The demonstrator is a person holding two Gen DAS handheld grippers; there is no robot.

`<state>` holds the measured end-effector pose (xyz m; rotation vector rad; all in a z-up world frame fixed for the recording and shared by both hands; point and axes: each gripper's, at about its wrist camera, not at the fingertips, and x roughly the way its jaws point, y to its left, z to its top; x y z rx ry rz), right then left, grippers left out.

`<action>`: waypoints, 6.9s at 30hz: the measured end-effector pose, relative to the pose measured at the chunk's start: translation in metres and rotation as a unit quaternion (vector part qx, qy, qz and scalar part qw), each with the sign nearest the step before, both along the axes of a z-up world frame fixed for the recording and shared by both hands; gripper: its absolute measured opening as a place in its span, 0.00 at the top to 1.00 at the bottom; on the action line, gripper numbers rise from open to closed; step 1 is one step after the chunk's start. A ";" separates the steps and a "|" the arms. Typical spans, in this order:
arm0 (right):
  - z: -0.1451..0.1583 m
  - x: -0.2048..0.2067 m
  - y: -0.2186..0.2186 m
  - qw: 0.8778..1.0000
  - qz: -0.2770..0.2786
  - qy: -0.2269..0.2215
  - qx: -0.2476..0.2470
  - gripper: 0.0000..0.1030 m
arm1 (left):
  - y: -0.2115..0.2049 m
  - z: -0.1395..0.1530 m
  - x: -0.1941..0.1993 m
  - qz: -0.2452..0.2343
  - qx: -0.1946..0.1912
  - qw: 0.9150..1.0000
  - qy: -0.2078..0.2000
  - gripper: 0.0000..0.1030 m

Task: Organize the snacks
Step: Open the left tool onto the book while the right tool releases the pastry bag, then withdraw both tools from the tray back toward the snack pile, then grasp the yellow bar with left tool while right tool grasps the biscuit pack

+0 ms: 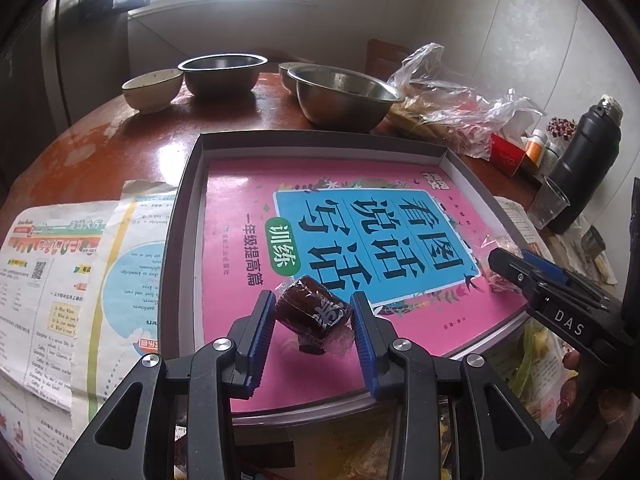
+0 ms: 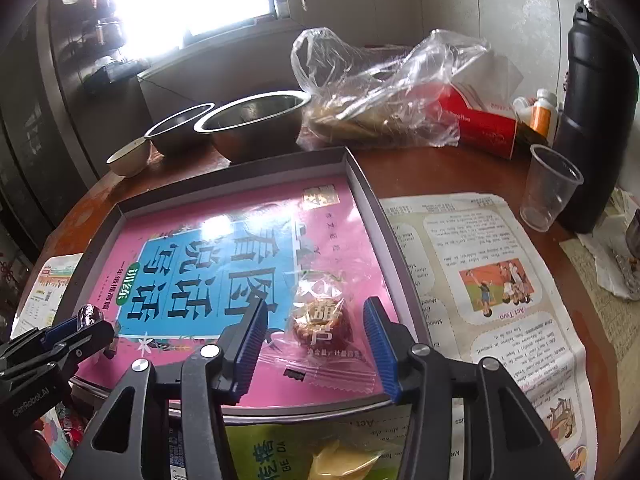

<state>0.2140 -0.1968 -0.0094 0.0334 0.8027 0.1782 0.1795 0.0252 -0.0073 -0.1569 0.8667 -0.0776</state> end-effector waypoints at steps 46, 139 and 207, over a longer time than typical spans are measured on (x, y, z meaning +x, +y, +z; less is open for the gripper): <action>0.067 -0.096 -0.043 0.993 0.033 -0.092 0.062 0.32 | 0.045 0.074 -0.084 0.041 -0.019 0.996 -0.071 0.30; -0.010 -0.130 -0.016 0.997 0.062 0.033 0.010 0.39 | -0.056 -0.012 -0.138 -0.144 0.071 0.985 0.061 0.45; -0.015 -0.123 -0.033 0.999 0.034 0.020 0.007 0.67 | -0.054 0.006 -0.144 -0.159 0.033 0.986 0.034 0.81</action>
